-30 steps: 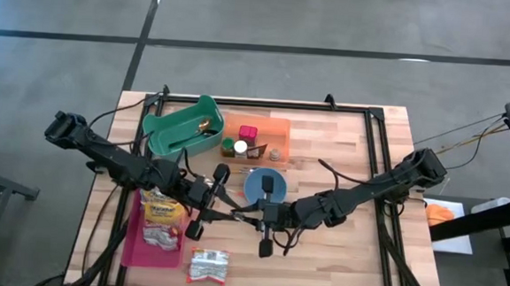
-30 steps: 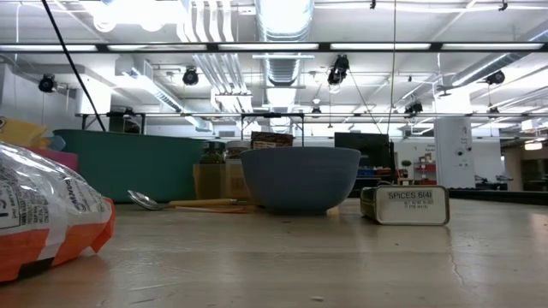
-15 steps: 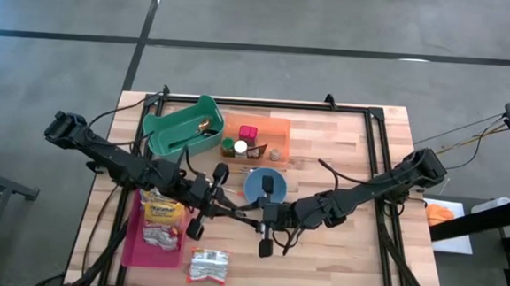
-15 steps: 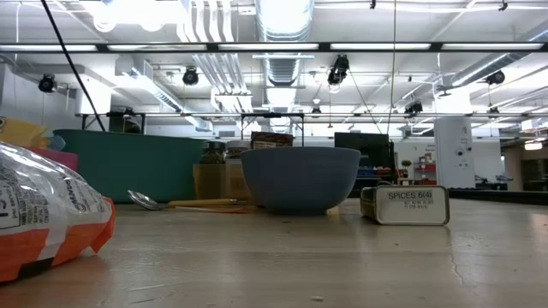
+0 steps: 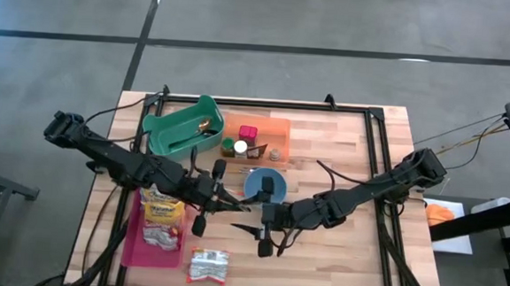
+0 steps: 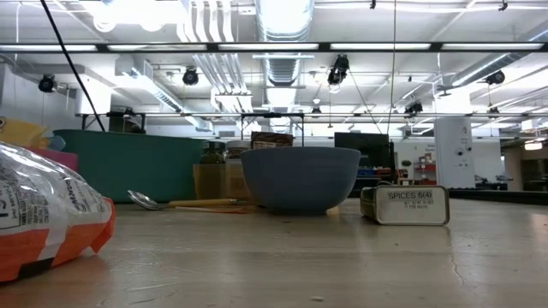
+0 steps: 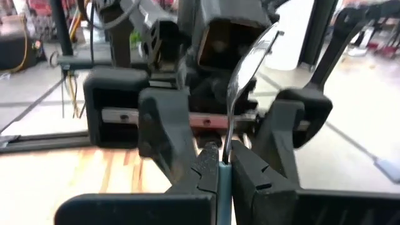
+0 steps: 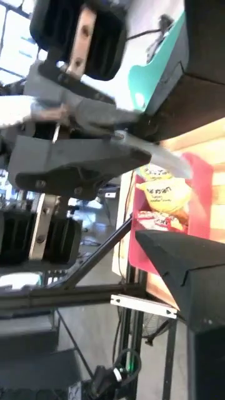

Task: Pick & Place Food Item
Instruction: Put the blue spoon into the green bin

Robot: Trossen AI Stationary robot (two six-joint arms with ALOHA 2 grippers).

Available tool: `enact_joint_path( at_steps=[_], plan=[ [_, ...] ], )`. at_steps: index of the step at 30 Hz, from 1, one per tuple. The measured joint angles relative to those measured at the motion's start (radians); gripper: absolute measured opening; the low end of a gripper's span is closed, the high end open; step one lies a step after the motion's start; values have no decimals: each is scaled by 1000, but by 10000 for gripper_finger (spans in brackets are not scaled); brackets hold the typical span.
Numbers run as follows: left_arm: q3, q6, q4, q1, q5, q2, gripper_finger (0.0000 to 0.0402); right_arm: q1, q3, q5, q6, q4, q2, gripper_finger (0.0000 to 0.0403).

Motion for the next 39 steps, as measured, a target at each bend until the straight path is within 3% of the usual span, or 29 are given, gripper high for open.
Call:
enact_joint_path(
  at_steps=[6, 13, 15, 19, 21, 28, 35, 39],
  plan=[
    [68, -19, -141, -3, -52, -4, 9, -4, 0, 137, 136, -114, -27, 248],
    [72, -24, -238, -2, -106, -89, 9, -6, -10, 139, 181, -230, -97, 249],
    [72, -24, -318, -2, -177, -125, 9, -6, -16, 139, 201, -293, -125, 249],
    [89, -115, -563, 12, -441, -188, 9, -6, -40, 143, 303, -432, -173, 249],
    [107, -157, -693, 42, -506, -209, 9, -6, -67, 143, 357, -481, -181, 249],
    [184, -219, -1024, 287, -499, -212, 8, -2, -229, 146, 414, -419, -235, 249],
    [145, -167, -1096, 652, -170, -194, 8, -2, -479, 157, 351, -103, -376, 249],
    [111, -53, -1093, 800, -92, -164, 8, -2, -604, 116, 318, 21, -470, 249]
  ],
)
